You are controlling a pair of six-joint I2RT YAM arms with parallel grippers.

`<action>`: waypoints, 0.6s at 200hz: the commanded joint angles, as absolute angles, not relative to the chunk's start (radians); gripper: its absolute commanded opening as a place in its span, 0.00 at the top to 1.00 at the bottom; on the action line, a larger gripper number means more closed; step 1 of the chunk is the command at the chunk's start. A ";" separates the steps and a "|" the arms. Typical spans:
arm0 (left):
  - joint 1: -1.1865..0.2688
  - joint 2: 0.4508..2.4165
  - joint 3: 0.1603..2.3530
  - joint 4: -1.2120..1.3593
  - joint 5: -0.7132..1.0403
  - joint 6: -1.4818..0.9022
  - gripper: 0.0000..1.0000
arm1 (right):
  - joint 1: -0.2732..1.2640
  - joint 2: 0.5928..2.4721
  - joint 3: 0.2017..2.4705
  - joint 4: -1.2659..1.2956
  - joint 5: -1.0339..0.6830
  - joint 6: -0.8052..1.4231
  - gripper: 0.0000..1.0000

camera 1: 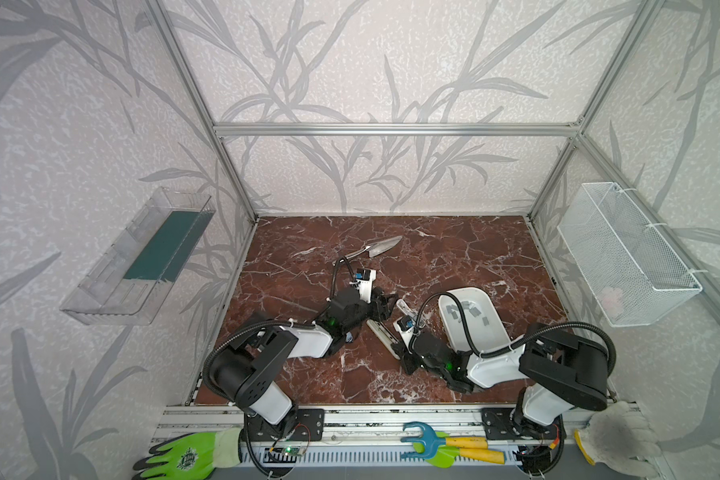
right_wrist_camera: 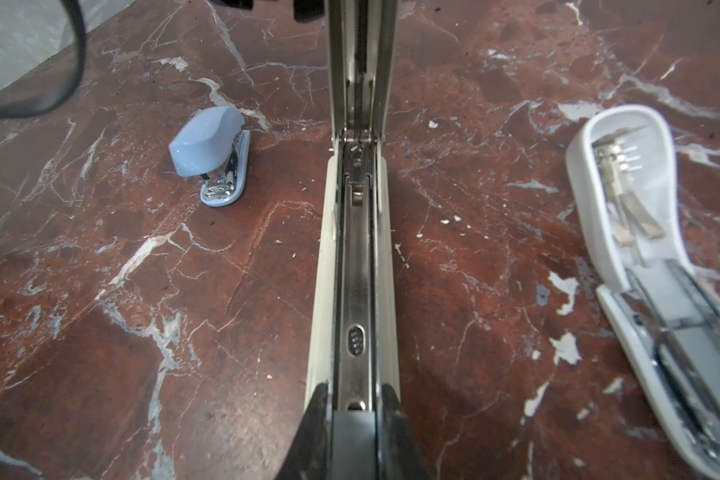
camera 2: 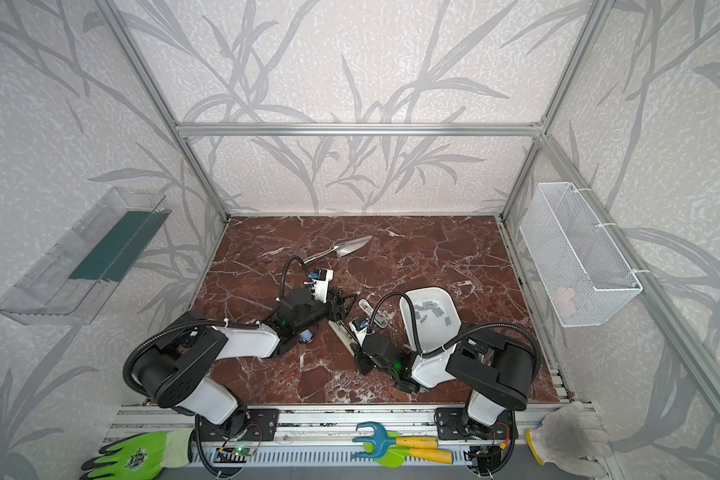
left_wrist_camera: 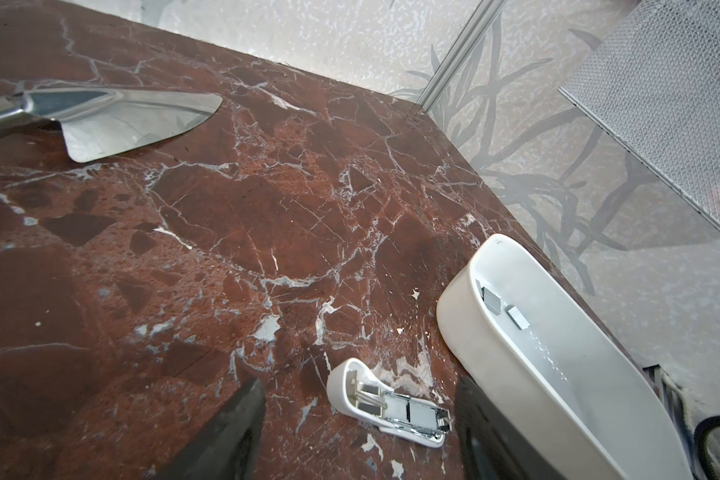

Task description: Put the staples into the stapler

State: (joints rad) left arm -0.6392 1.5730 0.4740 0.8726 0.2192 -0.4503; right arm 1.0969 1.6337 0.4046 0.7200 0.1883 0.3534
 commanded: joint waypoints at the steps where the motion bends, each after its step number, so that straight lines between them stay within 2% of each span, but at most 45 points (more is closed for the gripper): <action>1: -0.686 1.540 0.449 0.898 0.202 -0.369 0.33 | 1.102 1.665 0.374 0.707 0.226 0.298 1.00; 31: -0.725 1.513 0.407 0.903 0.118 -0.300 0.40 | 1.101 1.683 0.334 0.796 0.233 0.269 1.00; 47: -0.740 1.498 0.395 0.891 0.092 -0.268 0.40 | 1.101 1.700 0.317 0.827 0.238 0.266 1.00; 83: -0.782 1.482 0.372 0.887 0.066 -0.189 0.39 | 1.101 1.754 0.270 0.948 0.215 0.255 1.00; 120: -0.808 1.454 0.346 0.891 0.023 -0.137 0.32 | 1.101 1.765 0.270 0.964 0.215 0.246 1.00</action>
